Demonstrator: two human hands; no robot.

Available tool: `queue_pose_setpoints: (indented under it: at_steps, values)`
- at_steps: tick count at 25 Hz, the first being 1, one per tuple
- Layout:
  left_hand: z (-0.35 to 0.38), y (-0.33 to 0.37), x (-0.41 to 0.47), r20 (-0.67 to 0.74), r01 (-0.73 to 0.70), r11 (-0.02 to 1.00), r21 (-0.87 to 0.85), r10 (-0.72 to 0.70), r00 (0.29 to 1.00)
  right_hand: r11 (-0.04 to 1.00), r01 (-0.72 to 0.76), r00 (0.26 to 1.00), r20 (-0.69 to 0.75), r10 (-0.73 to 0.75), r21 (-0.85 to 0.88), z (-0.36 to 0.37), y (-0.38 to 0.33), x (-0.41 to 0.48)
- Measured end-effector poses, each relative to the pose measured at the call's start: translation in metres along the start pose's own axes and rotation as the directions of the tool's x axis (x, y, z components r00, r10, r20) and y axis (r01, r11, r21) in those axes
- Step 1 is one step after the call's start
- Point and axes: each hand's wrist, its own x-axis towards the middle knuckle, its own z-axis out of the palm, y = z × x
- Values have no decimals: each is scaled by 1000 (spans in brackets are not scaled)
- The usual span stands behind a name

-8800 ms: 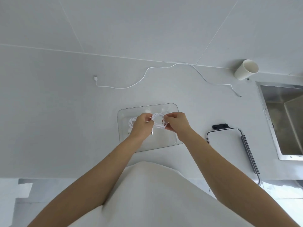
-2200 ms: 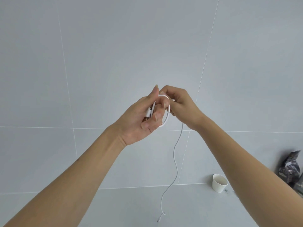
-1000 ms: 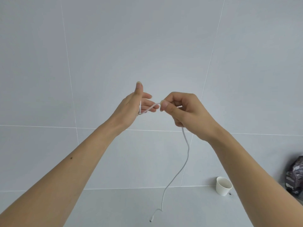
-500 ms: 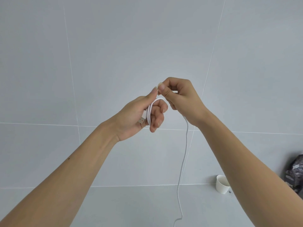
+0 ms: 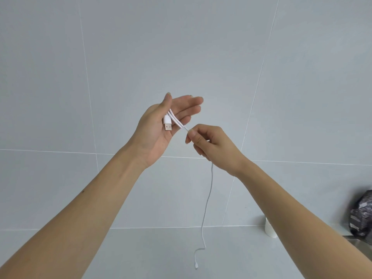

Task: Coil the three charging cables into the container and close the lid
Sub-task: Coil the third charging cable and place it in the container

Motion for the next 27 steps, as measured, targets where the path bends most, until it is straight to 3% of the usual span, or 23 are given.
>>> queue_pose_setpoints:
  at_steps: [4,9,15,21,24,27]
  values:
    - [-9,-8,3,-103,-37,998,53,42,994,999,18,999,44,-16,-38,6,-4,-10]
    - [-11,-19,8,-227,29,933,359,58,972,999,37,998,55,-36,-24,-1,-13,-13]
    - [-7,-17,2,-179,216,777,591,-135,975,993,119,992,31,-119,2,-13,-24,-3]
    - [-2,-14,-8,6,309,831,462,-352,936,987,158,987,-11,-158,42,-19,-29,9]
    - [-2,-12,-11,100,350,890,294,-393,914,987,144,990,-14,-143,66,-22,-29,14]
    - [-2,-11,-16,201,353,903,243,-403,893,990,108,994,-43,-104,94,-22,-26,18]
